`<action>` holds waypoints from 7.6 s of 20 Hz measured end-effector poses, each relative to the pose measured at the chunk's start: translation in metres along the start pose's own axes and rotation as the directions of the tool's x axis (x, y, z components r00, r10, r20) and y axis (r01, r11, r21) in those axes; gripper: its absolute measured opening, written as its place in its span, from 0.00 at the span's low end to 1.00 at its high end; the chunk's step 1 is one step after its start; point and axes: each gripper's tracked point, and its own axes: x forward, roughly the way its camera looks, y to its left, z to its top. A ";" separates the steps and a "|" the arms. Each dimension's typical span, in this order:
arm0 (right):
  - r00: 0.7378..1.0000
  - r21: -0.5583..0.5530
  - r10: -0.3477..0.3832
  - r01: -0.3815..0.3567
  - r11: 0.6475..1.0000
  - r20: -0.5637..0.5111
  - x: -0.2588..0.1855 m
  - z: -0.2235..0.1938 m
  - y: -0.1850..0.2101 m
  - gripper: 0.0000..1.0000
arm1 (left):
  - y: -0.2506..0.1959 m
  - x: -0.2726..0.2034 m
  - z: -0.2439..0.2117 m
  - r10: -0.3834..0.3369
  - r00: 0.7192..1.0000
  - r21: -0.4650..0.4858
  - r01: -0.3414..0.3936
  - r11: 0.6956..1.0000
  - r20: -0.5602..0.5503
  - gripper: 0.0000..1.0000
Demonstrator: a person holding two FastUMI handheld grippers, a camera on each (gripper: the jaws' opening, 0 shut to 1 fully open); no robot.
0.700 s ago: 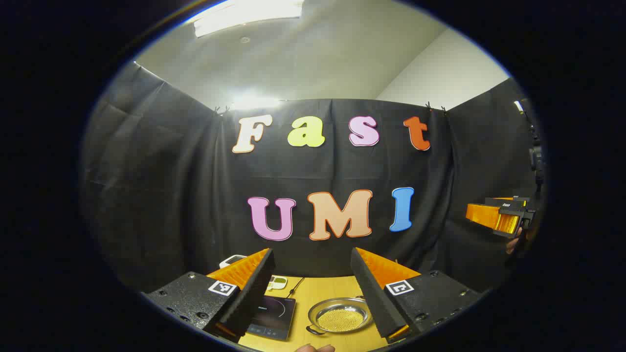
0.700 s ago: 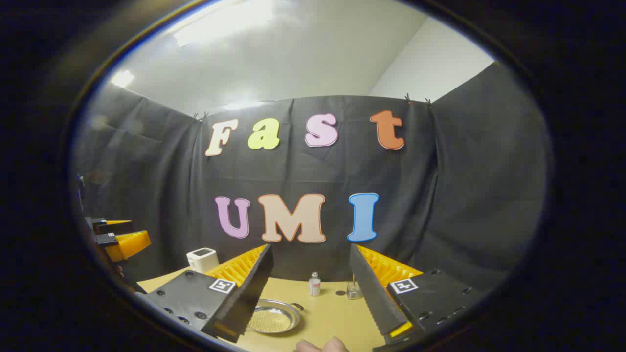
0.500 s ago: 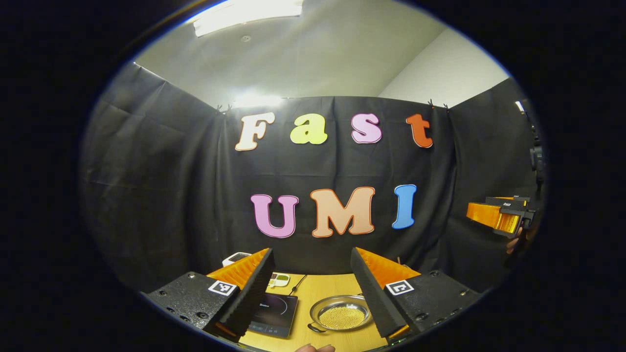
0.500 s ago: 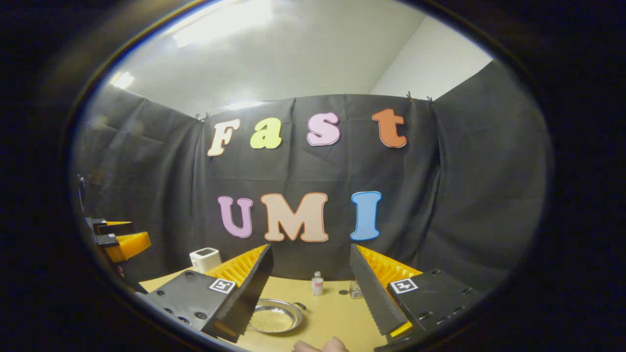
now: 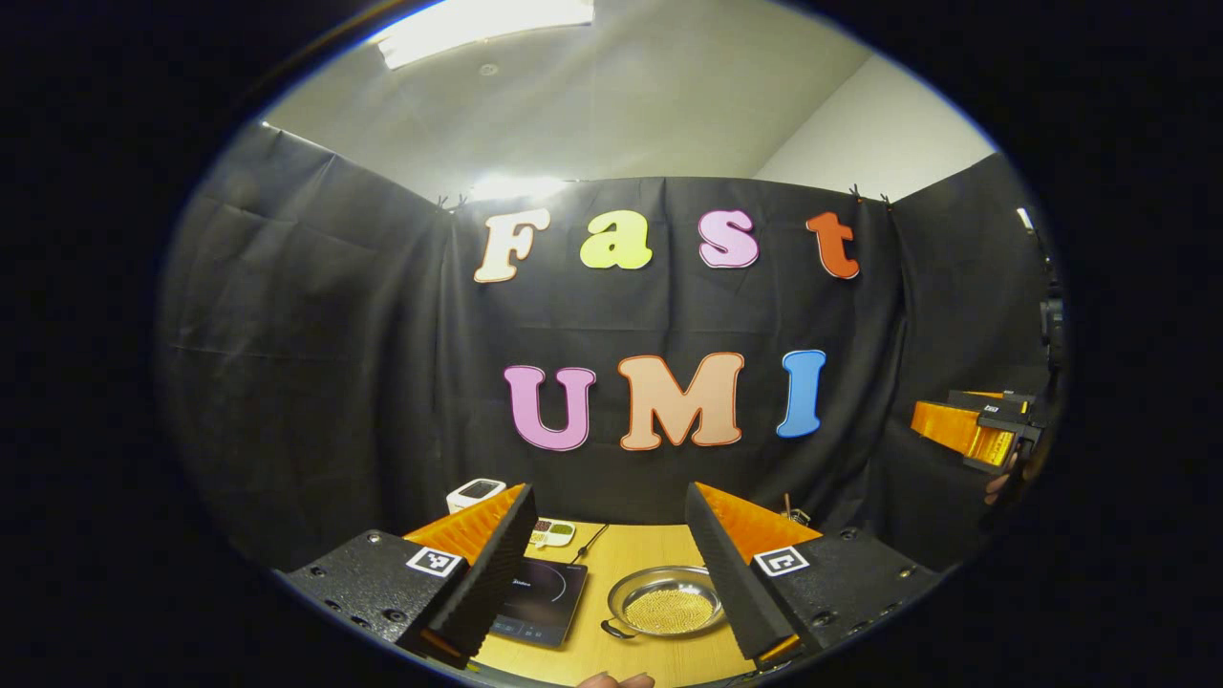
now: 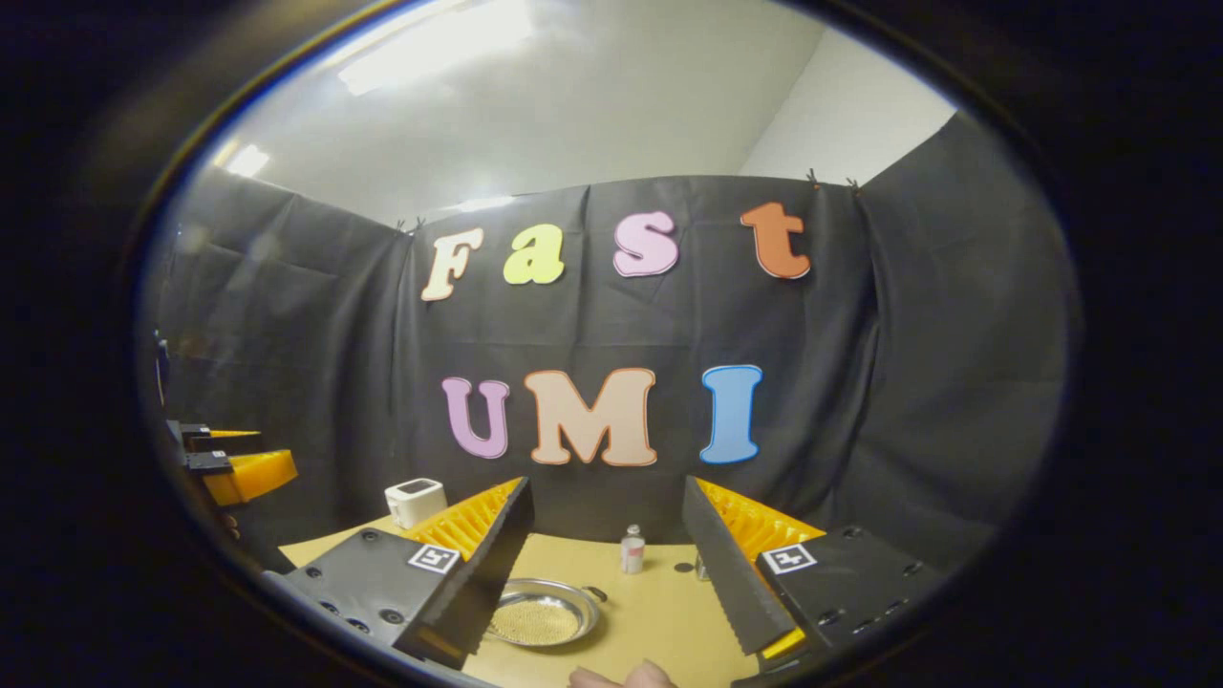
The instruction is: First push the handle of the pot to place it horizontally, then grasp the pot with both hands and set it on the induction cooktop.
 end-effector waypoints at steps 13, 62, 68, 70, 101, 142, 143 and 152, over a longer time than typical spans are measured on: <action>0.998 -0.015 -0.053 0.053 0.998 -0.039 0.035 -0.026 0.072 0.95 | 0.055 0.034 -0.020 -0.088 0.996 -0.012 0.088 0.996 0.005 0.95; 0.653 0.027 -0.236 0.366 0.930 -0.720 0.078 -0.412 0.177 0.00 | 0.117 0.245 -0.150 -0.461 0.882 -0.084 0.455 0.887 -0.093 0.95; 0.578 0.010 -0.263 0.425 0.905 -0.772 0.062 -0.452 0.189 0.00 | 0.146 0.251 -0.167 -0.446 0.889 -0.081 0.439 0.895 -0.107 0.95; 0.553 0.004 -0.267 0.439 0.898 -0.789 0.055 -0.468 0.194 0.00 | 0.156 0.253 -0.171 -0.437 0.893 -0.074 0.431 0.899 -0.109 0.95; 0.395 0.098 -0.116 0.482 0.870 -0.911 0.092 -0.571 0.280 0.03 | 0.218 0.243 -0.215 -0.357 0.915 -0.089 0.346 0.934 -0.187 0.95; 0.721 -0.066 -0.143 0.133 0.989 -0.678 0.150 -0.456 0.042 0.51 | 0.022 0.188 -0.314 -0.303 0.795 -0.156 0.261 0.953 -0.526 0.93; 0.724 -0.061 -0.127 0.117 0.991 -0.678 0.154 -0.461 0.039 0.60 | 0.017 0.186 -0.321 -0.289 0.790 -0.161 0.240 0.957 -0.541 0.93; 0.680 0.006 -0.067 0.104 0.995 -0.730 0.170 -0.507 0.015 0.73 | 0.006 0.188 -0.394 -0.208 0.688 -0.183 0.110 0.977 -0.696 0.93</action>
